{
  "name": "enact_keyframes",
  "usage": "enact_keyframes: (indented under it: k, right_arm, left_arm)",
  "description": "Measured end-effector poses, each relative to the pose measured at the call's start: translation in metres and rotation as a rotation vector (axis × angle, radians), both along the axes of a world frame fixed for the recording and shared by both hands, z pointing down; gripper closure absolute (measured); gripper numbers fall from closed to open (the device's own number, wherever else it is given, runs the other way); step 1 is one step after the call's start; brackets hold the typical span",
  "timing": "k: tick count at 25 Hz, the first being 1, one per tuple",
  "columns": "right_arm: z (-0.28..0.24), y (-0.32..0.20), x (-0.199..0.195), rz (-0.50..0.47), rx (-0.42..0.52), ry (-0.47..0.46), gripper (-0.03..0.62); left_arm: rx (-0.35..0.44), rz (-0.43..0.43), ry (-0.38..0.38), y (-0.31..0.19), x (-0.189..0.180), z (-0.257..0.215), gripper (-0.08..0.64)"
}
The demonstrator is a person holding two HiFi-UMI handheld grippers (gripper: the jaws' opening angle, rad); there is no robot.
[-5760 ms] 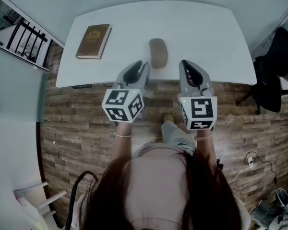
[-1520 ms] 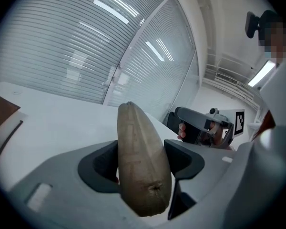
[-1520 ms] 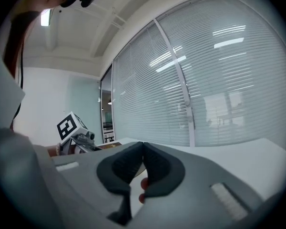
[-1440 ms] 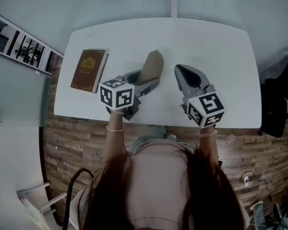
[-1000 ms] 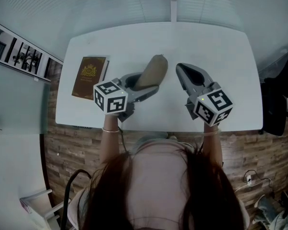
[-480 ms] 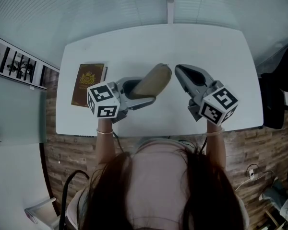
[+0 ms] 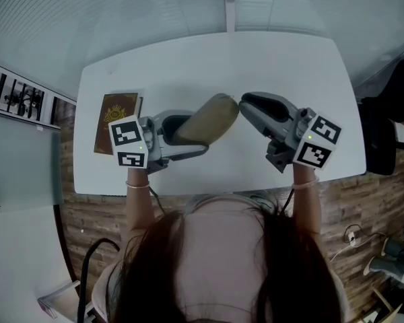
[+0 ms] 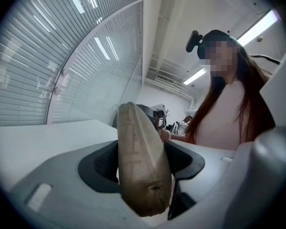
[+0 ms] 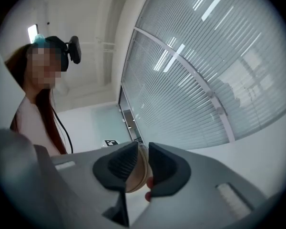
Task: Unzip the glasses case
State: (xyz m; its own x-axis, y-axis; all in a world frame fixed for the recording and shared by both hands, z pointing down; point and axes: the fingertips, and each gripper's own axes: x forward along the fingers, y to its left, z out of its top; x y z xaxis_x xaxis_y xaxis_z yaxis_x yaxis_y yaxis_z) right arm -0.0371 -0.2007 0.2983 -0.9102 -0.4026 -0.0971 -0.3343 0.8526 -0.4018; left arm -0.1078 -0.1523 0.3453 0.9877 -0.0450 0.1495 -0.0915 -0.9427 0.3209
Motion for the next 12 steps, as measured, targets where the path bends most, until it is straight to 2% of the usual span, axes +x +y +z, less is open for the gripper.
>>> enact_keyframes:
  k: [7,12]
  right_arm:
    - [-0.008,-0.009,0.040,-0.152,-0.001,-0.064,0.515]
    - [-0.009,-0.002,0.030,-0.235,-0.009,-0.082,0.513]
  left_arm:
    - [0.007,0.026,-0.012,-0.004,0.046,-0.006,0.265]
    - [0.014,0.035,-0.019,0.003,0.042,-0.009,0.265]
